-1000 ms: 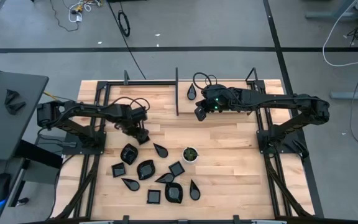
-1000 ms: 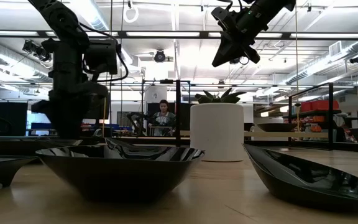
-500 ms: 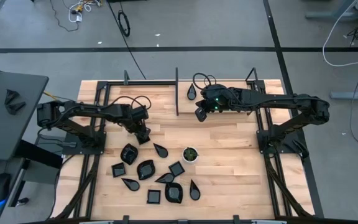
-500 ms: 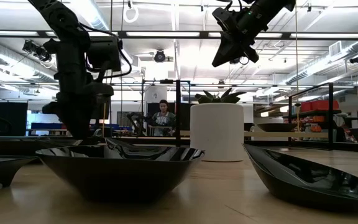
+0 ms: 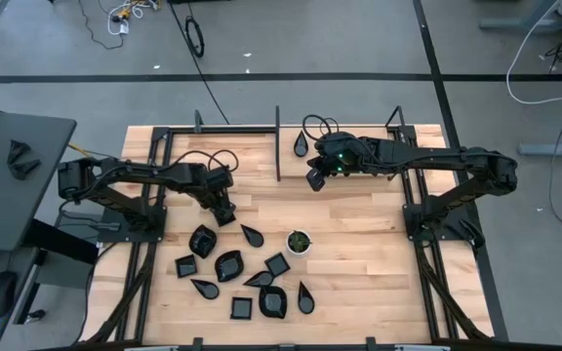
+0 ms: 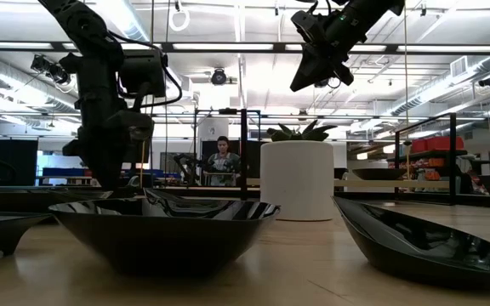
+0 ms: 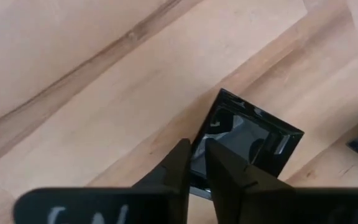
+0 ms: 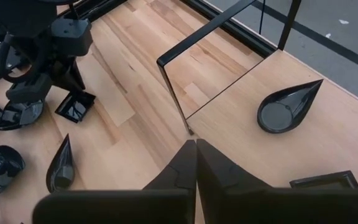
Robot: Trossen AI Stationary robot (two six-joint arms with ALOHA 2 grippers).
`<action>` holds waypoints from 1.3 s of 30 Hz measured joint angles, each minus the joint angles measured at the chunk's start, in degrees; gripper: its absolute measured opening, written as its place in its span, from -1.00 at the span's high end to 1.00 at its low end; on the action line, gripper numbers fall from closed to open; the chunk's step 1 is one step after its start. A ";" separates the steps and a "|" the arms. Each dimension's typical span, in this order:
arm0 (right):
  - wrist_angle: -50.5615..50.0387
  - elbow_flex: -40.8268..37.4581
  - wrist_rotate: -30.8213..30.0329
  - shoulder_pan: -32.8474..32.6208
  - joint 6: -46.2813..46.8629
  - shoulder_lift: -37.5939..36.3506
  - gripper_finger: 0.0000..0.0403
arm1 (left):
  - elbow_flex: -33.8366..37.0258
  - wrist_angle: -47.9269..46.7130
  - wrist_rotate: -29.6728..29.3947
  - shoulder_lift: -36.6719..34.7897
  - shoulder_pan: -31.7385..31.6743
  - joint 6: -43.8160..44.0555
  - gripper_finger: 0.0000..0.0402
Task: Pick & Place Mini shaped plates
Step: Stack the square plate on top of the square plate on the shelf
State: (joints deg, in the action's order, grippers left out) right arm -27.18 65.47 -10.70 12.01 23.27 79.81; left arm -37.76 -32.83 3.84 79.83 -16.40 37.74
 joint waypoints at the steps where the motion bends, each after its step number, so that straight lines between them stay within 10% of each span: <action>1: 0.00 0.00 0.00 0.00 0.00 0.00 0.93 | 0.00 0.01 -0.13 0.00 -0.02 -0.09 0.68; 39: 0.73 0.00 0.02 0.00 0.20 0.02 0.93 | 1.79 3.71 -1.27 0.02 0.27 -11.52 0.58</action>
State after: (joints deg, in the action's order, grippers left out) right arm -26.44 65.47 -10.68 12.01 23.46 79.83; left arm -35.97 -29.12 2.57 79.85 -16.13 26.22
